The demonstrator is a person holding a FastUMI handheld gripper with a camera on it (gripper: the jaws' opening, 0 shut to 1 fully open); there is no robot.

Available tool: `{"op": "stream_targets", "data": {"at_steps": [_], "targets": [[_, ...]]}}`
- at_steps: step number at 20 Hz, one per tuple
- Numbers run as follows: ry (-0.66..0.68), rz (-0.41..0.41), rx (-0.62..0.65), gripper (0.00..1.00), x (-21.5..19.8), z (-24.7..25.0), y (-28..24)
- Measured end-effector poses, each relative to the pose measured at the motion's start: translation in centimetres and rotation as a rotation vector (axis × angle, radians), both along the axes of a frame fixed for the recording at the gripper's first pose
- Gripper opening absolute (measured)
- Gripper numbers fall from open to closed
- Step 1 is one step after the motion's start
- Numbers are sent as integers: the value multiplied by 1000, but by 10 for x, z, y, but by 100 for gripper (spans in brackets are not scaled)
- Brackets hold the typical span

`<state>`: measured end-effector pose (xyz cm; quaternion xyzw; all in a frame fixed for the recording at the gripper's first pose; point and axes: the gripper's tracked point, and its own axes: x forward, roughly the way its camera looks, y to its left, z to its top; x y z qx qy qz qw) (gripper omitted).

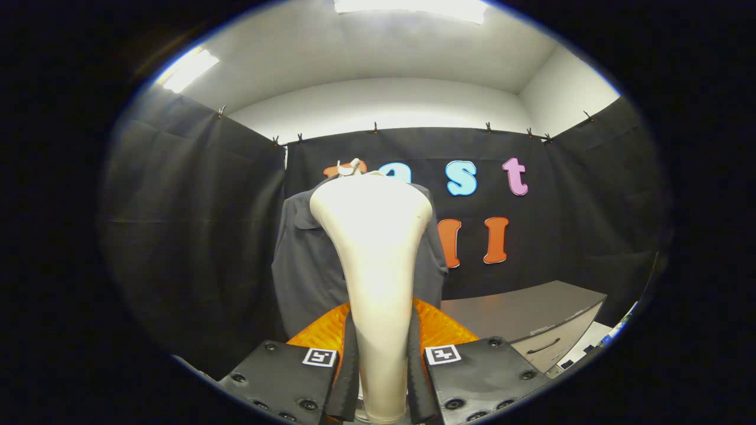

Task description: Iron the clothes twice with a garment steamer, once on the left side and once on the right side.

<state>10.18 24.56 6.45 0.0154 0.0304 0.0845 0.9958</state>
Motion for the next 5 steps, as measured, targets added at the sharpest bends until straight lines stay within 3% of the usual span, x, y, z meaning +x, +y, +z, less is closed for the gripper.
{"op": "stream_targets", "data": {"at_steps": [5], "targets": [[36,-58,2,41,-14,-18,-51]]}}
